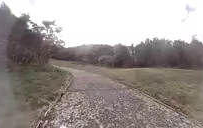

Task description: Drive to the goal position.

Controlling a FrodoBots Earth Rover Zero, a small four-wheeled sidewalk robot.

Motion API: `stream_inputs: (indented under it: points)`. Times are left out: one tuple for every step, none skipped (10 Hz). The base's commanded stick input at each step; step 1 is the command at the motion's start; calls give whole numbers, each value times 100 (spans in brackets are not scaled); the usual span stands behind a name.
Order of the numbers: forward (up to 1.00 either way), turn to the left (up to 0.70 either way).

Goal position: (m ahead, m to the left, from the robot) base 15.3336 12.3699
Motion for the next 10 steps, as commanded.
stream_inputs:
  points:
    - [30,0]
    - [30,0]
    - [30,0]
    - [30,0]
    - [30,0]
    - [30,0]
    - [30,0]
    - [30,0]
    - [30,0]
    - [30,0]
